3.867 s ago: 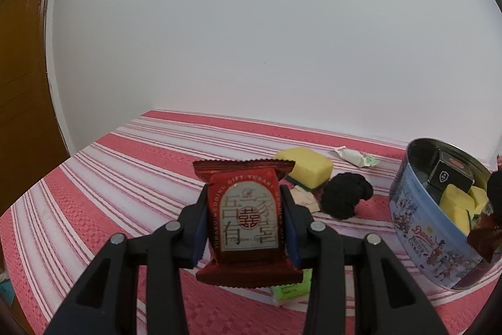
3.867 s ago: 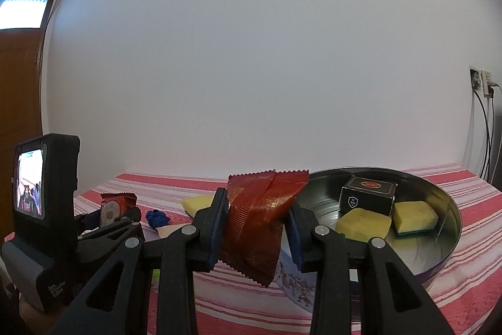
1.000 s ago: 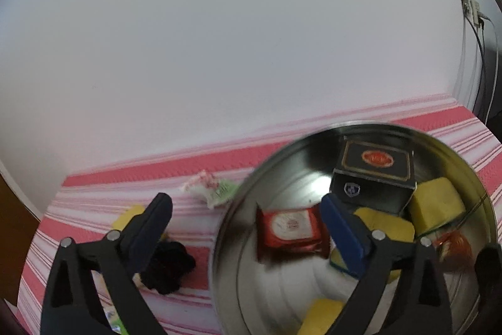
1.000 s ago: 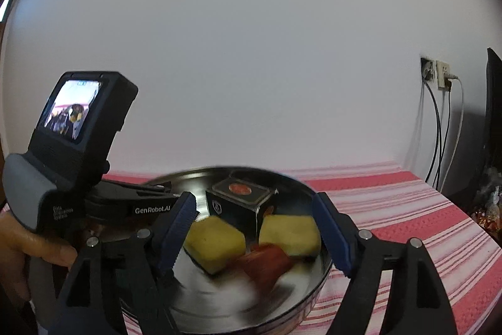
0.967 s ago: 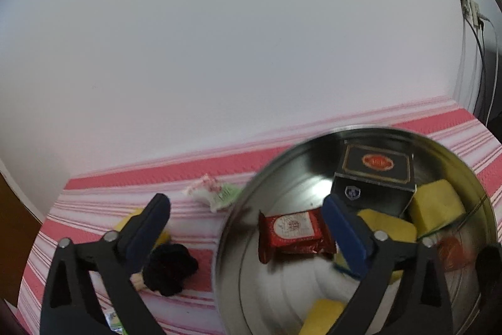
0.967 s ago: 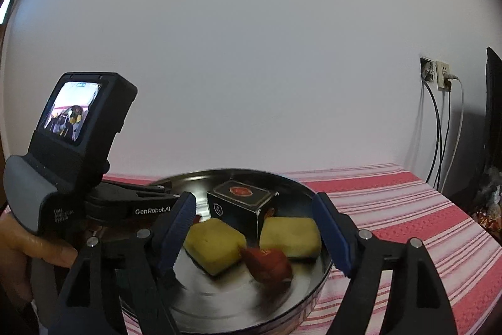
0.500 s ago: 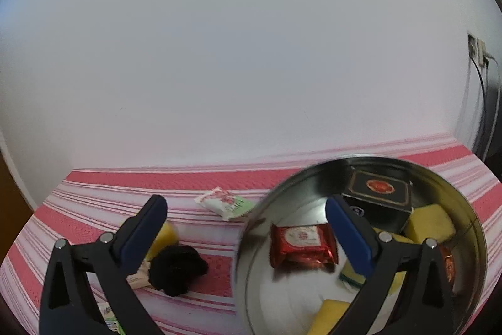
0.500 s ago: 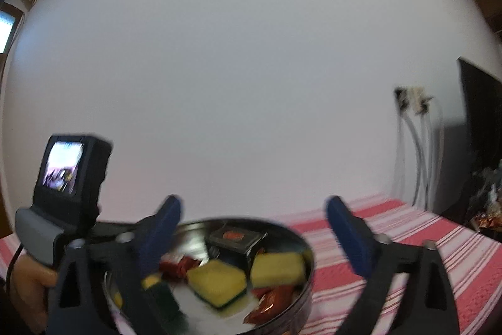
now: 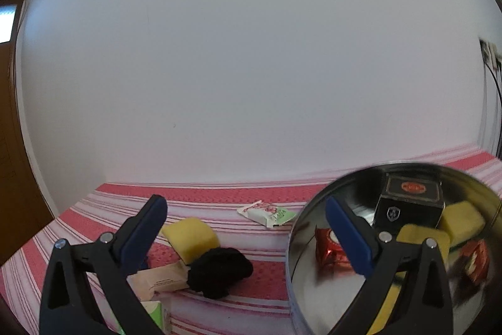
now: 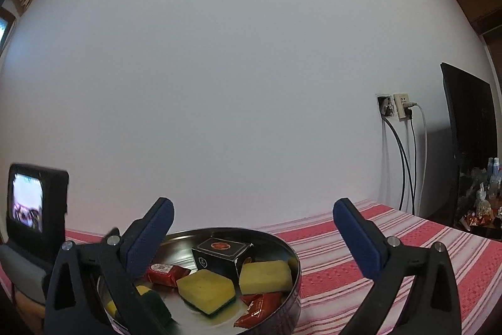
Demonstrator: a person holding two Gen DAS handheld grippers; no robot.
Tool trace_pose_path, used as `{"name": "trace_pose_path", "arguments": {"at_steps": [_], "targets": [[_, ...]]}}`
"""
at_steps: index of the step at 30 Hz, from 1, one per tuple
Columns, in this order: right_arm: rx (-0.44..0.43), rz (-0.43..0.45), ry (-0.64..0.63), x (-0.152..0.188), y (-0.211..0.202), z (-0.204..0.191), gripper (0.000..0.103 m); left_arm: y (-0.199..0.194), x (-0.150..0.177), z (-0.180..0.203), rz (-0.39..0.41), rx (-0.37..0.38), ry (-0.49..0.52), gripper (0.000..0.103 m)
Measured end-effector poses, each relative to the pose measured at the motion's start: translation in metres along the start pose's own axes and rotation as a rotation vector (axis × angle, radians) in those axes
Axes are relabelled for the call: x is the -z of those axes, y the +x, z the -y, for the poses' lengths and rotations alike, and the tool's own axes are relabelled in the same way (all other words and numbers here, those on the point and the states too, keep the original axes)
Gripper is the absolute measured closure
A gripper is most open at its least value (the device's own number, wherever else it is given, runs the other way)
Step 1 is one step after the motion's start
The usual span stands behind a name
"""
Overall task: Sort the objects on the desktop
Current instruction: 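Withdraw both open tools from the tin bowl toward the remaining items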
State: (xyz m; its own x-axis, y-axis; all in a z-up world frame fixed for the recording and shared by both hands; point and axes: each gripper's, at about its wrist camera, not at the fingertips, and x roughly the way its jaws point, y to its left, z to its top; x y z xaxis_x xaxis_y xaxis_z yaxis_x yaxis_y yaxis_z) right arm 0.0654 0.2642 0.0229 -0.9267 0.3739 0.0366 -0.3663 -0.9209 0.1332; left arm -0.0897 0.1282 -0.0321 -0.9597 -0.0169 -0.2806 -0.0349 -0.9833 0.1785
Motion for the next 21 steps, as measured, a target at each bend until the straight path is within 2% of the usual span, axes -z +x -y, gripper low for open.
{"name": "trace_pose_path", "arguments": {"at_steps": [3,8,14,21], "targets": [[-0.004,0.013,0.017,0.001,-0.004,0.003,0.0,0.005,0.004,0.005,-0.038,0.044,0.011,0.001],[0.016,0.033,0.048,0.003,-0.012,0.008,0.0,0.003,0.007,-0.006,-0.061,0.08,-0.041,0.001],[0.009,-0.004,0.082,0.006,-0.013,0.009,0.0,-0.004,0.011,-0.018,-0.076,0.101,-0.1,0.001],[-0.016,-0.032,0.101,0.008,-0.018,-0.003,0.0,-0.01,0.017,-0.03,-0.08,0.13,-0.109,0.001]]}}
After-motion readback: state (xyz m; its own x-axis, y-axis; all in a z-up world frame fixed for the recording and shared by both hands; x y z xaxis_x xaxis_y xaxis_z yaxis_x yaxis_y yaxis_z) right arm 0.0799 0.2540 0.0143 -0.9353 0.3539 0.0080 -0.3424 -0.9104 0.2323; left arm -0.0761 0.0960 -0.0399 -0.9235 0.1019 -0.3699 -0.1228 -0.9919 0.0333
